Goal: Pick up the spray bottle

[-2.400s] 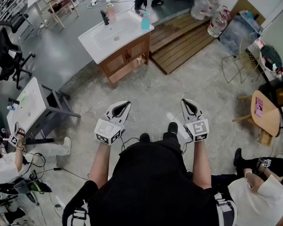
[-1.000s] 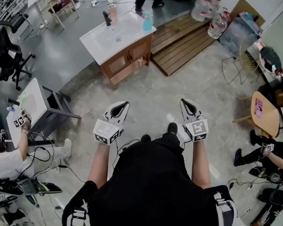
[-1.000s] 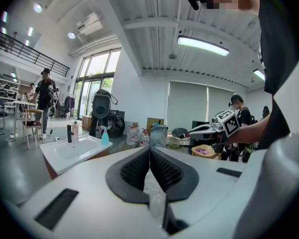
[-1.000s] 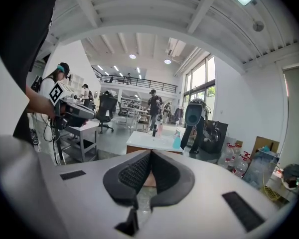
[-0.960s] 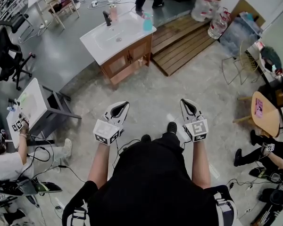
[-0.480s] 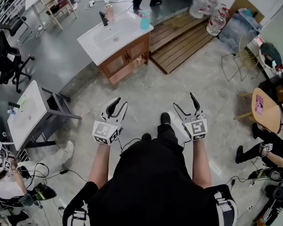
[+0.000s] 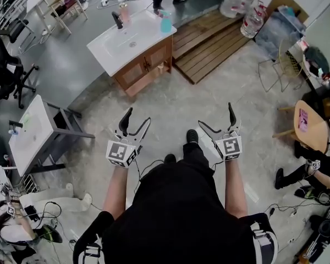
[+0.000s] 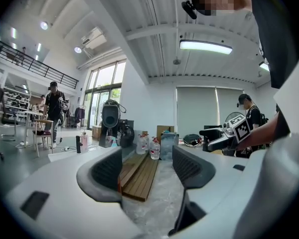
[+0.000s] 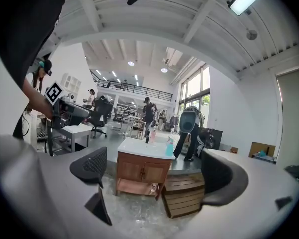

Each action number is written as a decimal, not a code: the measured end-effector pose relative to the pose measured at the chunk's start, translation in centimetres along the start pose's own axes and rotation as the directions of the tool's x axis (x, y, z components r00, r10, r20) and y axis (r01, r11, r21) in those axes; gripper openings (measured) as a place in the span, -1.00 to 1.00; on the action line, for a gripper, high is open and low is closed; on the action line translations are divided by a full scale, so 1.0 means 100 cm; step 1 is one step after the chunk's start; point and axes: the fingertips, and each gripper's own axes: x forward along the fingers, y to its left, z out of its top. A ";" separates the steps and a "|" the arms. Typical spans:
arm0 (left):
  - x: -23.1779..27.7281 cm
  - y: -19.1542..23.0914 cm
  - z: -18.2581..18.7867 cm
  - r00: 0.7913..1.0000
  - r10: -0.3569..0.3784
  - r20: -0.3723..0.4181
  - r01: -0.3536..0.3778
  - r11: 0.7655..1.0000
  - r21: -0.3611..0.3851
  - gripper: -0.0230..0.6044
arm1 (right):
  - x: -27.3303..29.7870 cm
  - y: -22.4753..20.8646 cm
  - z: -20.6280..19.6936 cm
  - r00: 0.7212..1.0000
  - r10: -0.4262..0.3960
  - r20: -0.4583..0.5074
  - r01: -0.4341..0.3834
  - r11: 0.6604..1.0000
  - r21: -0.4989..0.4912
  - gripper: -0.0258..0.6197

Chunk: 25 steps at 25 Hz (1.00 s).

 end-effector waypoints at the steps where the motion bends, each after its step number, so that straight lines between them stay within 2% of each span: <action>1: 0.003 0.000 0.000 1.000 0.000 -0.004 0.000 1.000 0.000 0.03 | 0.002 -0.002 -0.001 1.000 0.003 0.003 -0.003 1.000 0.003 0.92; 11: 0.047 0.002 0.003 0.999 0.048 -0.020 -0.048 0.999 -0.002 0.03 | 0.033 -0.046 -0.010 0.999 0.050 0.009 -0.051 0.998 0.024 0.92; 19: 0.120 -0.008 0.024 0.995 0.103 -0.009 -0.102 0.994 0.027 0.03 | 0.073 -0.111 -0.011 0.988 0.153 0.013 -0.153 0.988 0.001 0.92; 25: 0.178 -0.020 0.037 0.987 0.158 0.004 -0.158 0.987 0.008 0.03 | 0.102 -0.173 -0.016 0.975 0.223 0.007 -0.222 0.975 -0.030 0.92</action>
